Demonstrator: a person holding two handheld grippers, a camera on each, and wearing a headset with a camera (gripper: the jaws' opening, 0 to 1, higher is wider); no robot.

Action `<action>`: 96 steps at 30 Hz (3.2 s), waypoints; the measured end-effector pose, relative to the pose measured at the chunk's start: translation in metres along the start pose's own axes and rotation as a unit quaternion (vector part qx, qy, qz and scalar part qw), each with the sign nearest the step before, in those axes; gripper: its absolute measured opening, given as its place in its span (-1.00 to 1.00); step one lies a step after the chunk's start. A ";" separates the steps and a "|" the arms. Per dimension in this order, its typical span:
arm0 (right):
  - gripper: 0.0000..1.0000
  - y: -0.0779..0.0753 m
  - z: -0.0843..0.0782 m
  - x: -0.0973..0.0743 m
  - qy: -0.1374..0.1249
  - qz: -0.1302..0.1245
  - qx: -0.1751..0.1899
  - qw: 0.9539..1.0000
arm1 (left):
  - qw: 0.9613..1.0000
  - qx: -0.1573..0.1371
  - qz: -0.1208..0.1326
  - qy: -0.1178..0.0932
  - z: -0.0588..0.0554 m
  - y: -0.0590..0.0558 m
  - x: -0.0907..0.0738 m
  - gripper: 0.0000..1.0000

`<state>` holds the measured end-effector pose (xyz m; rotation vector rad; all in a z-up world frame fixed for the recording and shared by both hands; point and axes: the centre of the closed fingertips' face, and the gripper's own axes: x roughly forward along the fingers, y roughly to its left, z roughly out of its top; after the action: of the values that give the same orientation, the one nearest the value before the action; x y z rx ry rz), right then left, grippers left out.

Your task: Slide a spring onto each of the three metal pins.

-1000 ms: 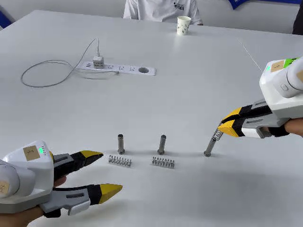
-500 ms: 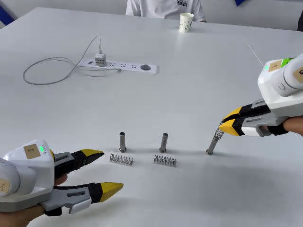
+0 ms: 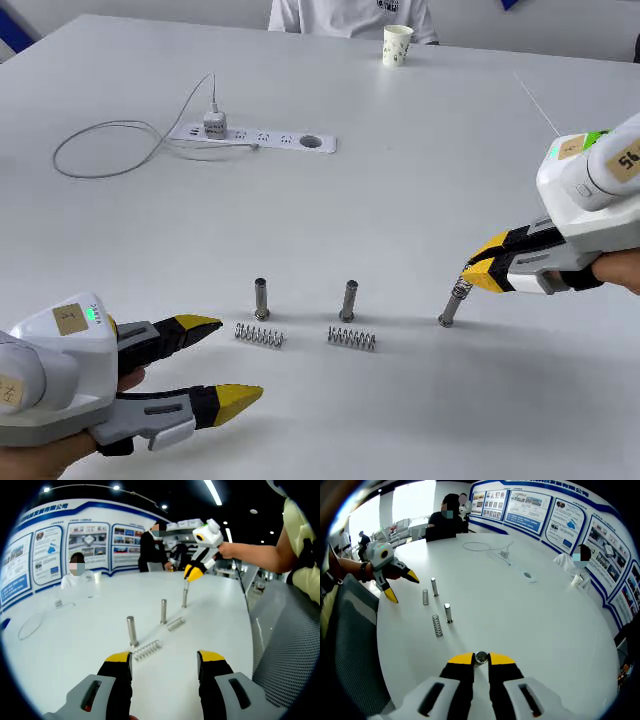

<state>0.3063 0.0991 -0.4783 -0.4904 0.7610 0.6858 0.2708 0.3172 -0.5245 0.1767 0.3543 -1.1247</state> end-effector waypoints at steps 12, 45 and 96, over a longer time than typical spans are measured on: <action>-0.77 0.001 -0.010 0.012 0.016 0.007 0.006 1.000 | 1.000 -0.001 -0.002 0.000 -0.001 -0.001 0.000 0.06; -0.76 0.004 -0.028 0.035 0.040 0.016 0.013 0.999 | 1.000 -0.010 0.001 -0.002 -0.006 0.000 0.000 0.05; -0.60 0.083 0.009 0.073 0.018 0.101 -0.063 0.993 | 1.000 -0.008 -0.007 -0.002 -0.006 -0.005 0.001 0.01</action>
<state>0.2894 0.1891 -0.5408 -0.5454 0.8111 0.9203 0.2656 0.3162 -0.5300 0.1572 0.3616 -1.1350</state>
